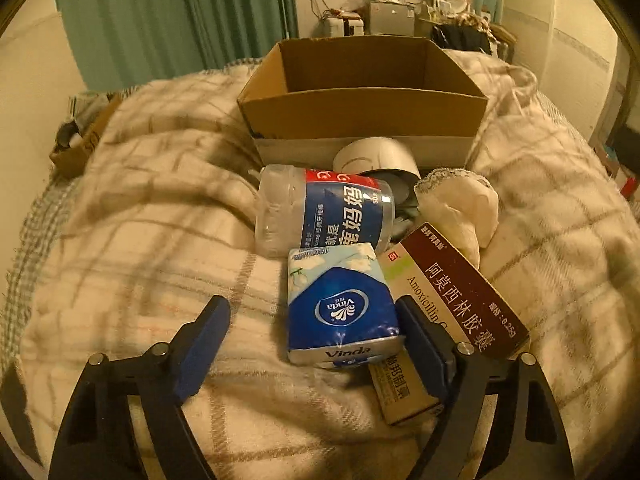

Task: Organize objects
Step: 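Grasp the blue tissue pack with the left tool while the right tool grasps the medicine box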

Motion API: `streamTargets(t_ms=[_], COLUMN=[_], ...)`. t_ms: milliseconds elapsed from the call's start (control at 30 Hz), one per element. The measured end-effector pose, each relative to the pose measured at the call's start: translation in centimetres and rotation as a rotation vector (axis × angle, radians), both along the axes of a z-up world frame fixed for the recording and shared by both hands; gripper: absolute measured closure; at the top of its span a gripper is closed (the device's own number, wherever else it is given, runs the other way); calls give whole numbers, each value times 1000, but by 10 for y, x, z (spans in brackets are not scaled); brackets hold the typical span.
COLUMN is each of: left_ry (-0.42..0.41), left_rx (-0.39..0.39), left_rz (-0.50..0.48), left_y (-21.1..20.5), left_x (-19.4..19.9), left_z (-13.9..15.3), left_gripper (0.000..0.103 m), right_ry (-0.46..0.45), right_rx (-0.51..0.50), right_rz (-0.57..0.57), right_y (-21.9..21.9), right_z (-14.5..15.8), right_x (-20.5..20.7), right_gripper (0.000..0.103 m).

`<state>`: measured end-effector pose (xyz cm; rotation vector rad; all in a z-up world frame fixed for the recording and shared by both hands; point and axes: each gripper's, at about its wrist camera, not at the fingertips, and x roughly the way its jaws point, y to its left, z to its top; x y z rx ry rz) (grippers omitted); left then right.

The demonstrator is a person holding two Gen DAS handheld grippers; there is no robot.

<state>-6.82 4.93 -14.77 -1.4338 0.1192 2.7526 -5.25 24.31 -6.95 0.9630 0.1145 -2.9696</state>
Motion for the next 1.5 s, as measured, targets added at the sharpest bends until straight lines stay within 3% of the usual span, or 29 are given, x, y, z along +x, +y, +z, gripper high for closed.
streamTargets(t_ms=[67,167,333,533,700,800,967,1233,1400,1433,1500], left_ry=[-20,-13,82,139,177,195,206,192,202,201,203], left_rx=[59,72,86,88,75,79,86,140,148,148,152], left_rz=[-29,-29,-40,-11,41,55,44,17,14,13,14], left_y=[-3,-3,-11,-41,-69,-82,-86,-92,-94,-95,-95], left_x=[0,3,17,25,34,37,34,39,45,46,46], left_z=[0,3,35,58,65,66,62,53,57,58,58], left_gripper=[50,52,53,53,53,53,53,53,53,53,53], right_ry=[3,3,3,-16,-117,-190,-297,-426,-363,-340,-307], right_rx=[10,29,68,120,163,166,204,204,268,268,248], right_rz=[2,7,28,95,202,211,232,266,282,277,273], right_y=[-3,-9,-23,-61,-104,-115,-129,-144,-159,-158,-156], right_z=[0,2,7,5,-18,-39,-68,-93,-84,-78,-67], right_x=[3,8,22,31,22,12,1,-8,5,9,13], right_gripper=[0,0,1,1,1,2,22,24,52,62,68])
